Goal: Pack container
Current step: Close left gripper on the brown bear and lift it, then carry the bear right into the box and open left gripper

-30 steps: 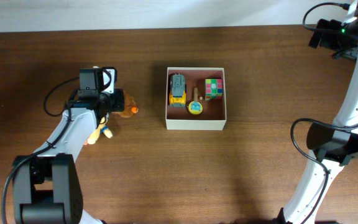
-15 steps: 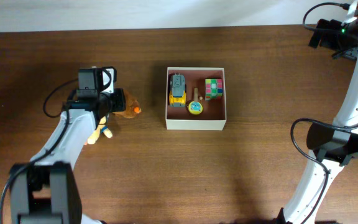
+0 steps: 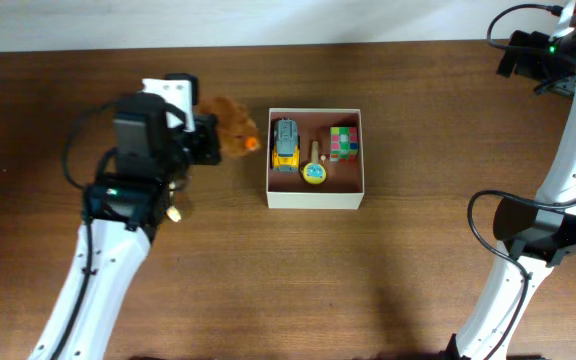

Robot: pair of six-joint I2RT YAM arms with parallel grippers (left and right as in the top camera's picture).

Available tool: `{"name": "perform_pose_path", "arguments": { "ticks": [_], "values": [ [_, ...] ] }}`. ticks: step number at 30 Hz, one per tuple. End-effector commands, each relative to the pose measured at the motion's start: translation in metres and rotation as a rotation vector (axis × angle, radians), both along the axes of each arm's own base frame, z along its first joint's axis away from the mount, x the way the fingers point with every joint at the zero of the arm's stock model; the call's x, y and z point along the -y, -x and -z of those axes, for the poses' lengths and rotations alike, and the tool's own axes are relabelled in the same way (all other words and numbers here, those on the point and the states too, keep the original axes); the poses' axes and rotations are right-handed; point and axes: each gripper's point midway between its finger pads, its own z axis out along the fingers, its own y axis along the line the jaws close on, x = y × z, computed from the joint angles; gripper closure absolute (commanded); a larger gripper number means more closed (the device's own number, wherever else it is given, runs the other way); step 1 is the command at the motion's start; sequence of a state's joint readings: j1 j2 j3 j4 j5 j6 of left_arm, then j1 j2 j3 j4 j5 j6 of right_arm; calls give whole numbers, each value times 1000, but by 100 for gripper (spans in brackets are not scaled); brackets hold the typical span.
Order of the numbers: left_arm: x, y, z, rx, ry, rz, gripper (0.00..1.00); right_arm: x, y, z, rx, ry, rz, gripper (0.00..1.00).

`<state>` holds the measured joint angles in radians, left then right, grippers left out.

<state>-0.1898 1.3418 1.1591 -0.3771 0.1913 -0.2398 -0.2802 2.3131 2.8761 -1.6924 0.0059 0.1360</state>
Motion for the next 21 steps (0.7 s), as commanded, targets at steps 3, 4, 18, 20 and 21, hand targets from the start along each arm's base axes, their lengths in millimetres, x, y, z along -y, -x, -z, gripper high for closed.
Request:
{"name": "perform_pose_path", "arguments": {
  "ticks": [3,4,18,20,21],
  "values": [
    [49,3,5,-36,70,-43,98,0,1,-2,3,-7,7,1],
    [57,3,8,-41,70,-44,98,0,1,-2,3,-7,7,1],
    [157,-2,76,-141,153,-5,98,0,1,-2,3,-7,7,1],
    [166,-4,82,-145,171,-2,98,0,1,-2,3,-7,7,1],
    [169,-3,84,-150,181,-5,98,0,1,-2,3,-7,7,1]
  ]
}}
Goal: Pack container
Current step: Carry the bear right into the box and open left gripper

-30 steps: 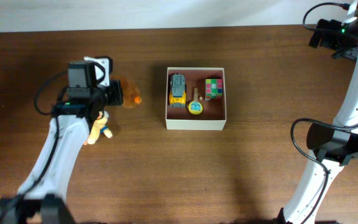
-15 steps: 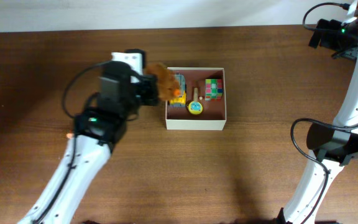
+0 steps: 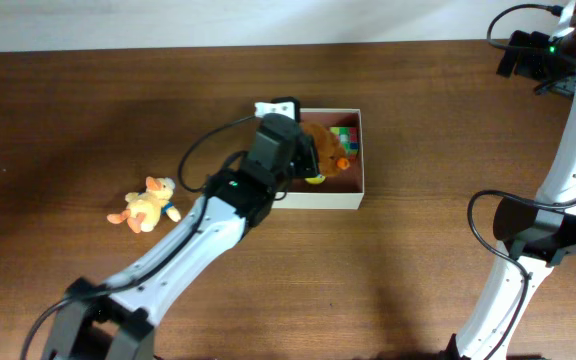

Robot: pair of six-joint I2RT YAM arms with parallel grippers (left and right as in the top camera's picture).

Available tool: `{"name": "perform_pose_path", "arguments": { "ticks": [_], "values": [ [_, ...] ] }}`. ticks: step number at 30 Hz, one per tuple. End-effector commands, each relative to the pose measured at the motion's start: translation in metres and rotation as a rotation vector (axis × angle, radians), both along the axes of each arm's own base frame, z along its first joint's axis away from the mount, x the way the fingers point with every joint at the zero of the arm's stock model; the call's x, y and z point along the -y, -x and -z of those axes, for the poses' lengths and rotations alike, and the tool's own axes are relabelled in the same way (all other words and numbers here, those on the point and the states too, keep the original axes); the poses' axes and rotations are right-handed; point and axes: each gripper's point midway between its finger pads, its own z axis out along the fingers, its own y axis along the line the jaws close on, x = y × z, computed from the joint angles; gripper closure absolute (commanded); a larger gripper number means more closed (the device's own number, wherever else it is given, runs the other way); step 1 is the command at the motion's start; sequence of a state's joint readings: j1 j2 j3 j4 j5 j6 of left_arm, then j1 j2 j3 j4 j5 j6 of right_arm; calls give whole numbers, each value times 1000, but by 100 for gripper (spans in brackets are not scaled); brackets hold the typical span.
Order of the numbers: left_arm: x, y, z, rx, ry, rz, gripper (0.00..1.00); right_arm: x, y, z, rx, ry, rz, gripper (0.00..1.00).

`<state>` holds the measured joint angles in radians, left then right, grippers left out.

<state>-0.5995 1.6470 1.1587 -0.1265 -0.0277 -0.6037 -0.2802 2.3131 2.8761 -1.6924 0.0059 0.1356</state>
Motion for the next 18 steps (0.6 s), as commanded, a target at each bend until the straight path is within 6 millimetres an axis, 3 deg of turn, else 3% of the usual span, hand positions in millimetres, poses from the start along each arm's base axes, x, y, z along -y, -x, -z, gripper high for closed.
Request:
{"name": "perform_pose_path", "arguments": {
  "ticks": [1,18],
  "values": [
    [12,-4,4,-15,50,-38,98,0,1,-2,3,-7,7,1],
    [14,8,35,-186,124,-149,98,0,1,-2,3,-7,7,1]
  ]
}}
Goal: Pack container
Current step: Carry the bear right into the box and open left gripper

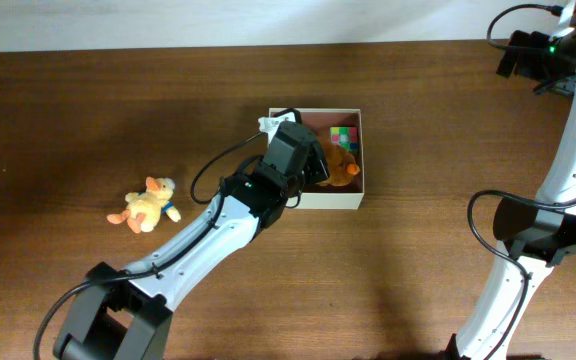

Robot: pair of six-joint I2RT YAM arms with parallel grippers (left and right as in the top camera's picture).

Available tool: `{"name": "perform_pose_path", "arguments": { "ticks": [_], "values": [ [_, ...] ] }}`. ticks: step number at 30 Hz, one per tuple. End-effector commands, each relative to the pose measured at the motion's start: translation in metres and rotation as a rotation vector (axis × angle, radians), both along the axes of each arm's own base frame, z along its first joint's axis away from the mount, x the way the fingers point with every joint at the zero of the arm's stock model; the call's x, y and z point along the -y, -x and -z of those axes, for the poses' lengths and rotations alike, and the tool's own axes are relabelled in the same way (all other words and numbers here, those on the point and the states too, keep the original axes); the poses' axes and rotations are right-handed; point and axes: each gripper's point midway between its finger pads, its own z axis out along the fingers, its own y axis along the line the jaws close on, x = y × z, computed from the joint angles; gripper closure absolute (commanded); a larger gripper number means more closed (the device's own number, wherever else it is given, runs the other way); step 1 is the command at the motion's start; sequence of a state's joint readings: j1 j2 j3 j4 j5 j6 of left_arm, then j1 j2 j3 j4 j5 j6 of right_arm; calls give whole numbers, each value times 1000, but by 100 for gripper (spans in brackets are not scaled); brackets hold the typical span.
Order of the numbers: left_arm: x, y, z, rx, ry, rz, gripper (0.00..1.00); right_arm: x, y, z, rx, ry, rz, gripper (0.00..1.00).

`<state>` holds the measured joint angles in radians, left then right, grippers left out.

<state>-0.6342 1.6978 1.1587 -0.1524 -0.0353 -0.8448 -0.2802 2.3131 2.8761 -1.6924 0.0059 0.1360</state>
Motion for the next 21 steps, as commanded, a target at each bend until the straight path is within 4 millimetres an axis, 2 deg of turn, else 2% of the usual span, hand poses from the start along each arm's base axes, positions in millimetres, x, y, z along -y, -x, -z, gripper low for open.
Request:
{"name": "perform_pose_path", "arguments": {
  "ticks": [1,5,10,15,21],
  "values": [
    [2,-1,10,-35,9,-35,98,0,1,-2,3,-7,7,1],
    [3,-2,22,-58,2,-43,98,0,1,-2,3,-7,7,1],
    [11,-8,12,-21,44,-29,63,0,1,-2,3,-7,7,1],
    [21,-10,2,6,92,2,44,0,1,-2,3,-7,7,1],
    [29,-13,-11,53,92,61,41,0,1,-2,3,-7,7,1]
  ]
}}
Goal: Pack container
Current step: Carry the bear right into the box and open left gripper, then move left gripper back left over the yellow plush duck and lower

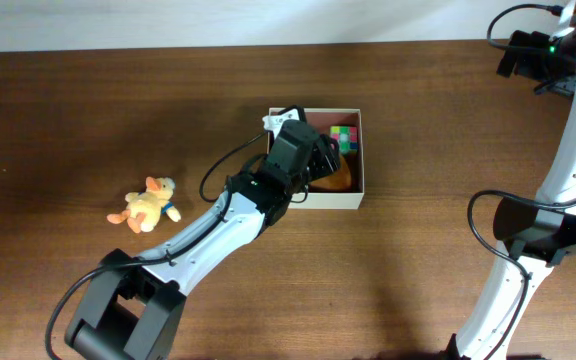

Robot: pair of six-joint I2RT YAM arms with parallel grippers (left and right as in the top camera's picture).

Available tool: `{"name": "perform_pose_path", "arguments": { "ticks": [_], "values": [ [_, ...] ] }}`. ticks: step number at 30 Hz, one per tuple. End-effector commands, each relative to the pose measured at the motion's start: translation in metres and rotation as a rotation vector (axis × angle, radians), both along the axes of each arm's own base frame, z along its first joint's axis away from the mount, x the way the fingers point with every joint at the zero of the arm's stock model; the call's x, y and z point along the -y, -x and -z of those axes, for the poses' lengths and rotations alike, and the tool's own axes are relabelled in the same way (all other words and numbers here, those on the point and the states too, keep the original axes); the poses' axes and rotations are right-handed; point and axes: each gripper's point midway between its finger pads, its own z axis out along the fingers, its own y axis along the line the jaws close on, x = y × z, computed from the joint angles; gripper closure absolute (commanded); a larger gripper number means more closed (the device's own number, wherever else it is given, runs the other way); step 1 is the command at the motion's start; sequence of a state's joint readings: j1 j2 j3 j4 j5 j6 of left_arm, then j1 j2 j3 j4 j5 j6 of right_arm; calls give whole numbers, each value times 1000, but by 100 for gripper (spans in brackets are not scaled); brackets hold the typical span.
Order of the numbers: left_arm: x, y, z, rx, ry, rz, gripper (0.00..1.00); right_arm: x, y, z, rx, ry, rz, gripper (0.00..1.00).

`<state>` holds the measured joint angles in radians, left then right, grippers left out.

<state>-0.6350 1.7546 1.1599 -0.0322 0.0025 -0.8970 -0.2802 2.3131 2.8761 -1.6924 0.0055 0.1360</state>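
Note:
The white open box (318, 203) stands at the table's middle. My left gripper (326, 163) reaches down into it from the left, shut on a brown plush toy (340, 181) that lies low against the box's front right corner. A multicoloured cube (344, 136) sits in the back right corner. The left gripper covers the rest of the box's contents. A yellow plush duck (146, 205) lies on the table far to the left. My right gripper (520, 56) hangs at the far back right, too small to read.
The right arm (558, 200) rises along the right edge of the table, with its cable loops beside it. The left arm (208, 235) stretches diagonally from the front left to the box.
The left gripper has sunk a little deeper and further right into the box. The brown plush toy now lies lower and flatter at the front right corner. The right arm is unchanged.
My left gripper first held the brown plush toy on the table left of the box, covering the yellow duck. Then it was over the box with the toy, the duck left behind. Then the toy was inside the box, and now it rests lower.

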Motion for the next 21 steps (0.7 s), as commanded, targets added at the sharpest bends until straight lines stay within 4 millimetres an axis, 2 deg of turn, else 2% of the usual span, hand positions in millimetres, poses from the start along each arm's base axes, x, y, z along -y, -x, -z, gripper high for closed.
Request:
{"name": "perform_pose_path", "arguments": {
  "ticks": [1,7,11,13,15,16,21],
  "values": [
    [12,-1,-16,52,-10,72,41,0,1,-2,3,-6,7,1],
    [15,-6,-33,135,-99,154,44,0,1,-2,3,-7,7,1],
    [9,-4,-32,194,-272,268,44,0,1,-2,3,-7,7,1],
    [-8,-5,-27,166,-357,245,36,0,1,-2,3,-7,7,1],
    [-48,-3,-30,83,-448,175,28,0,1,-2,3,-7,7,1],
    [-55,-1,-33,71,-456,166,27,0,1,-2,3,-7,7,1],
    [-128,13,-72,11,-478,50,21,0,1,-2,3,-7,7,1]
  ]
}}
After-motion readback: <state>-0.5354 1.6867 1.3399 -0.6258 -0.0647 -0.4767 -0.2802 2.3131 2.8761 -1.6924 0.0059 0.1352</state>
